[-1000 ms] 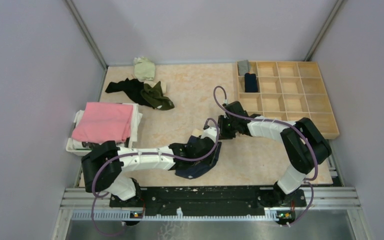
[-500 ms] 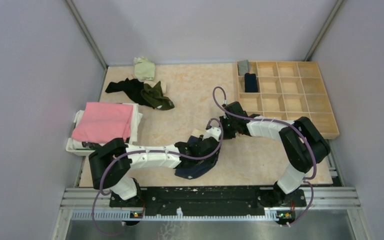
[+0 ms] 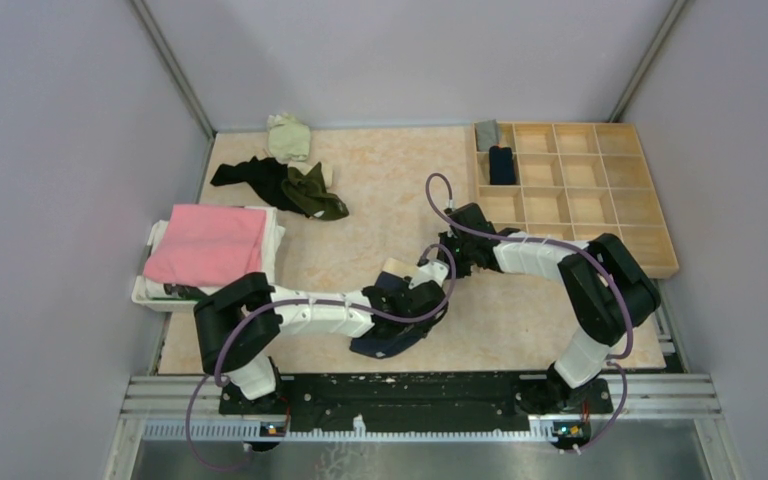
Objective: Roll the underwear
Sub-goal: Fold the underwear at the center of the board.
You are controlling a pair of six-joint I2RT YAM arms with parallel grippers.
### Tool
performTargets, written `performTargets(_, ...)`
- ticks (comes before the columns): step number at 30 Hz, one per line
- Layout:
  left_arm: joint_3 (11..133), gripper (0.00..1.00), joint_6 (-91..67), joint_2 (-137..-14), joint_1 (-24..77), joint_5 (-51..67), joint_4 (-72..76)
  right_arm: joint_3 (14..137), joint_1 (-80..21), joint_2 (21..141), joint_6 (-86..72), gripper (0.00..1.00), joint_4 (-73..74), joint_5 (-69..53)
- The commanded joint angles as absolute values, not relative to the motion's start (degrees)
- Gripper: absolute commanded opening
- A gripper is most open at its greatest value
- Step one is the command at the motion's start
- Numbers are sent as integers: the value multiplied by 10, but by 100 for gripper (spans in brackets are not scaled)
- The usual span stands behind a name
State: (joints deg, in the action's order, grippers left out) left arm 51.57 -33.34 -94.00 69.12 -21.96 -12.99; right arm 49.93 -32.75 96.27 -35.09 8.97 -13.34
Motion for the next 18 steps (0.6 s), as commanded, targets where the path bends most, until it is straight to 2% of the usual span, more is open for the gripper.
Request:
performTargets(1, 537, 52, -342, -946, 701, -229, -134, 503, -322, 958, -345, 0, 74, -127)
performTargets(8, 544, 44, -346, -950, 715, -228, -135, 502, -322, 958, -345, 0, 72, -128)
performTargets(18, 569, 44, -348, -978, 734, -244, -154, 500, -320, 957, -345, 0, 72, -129)
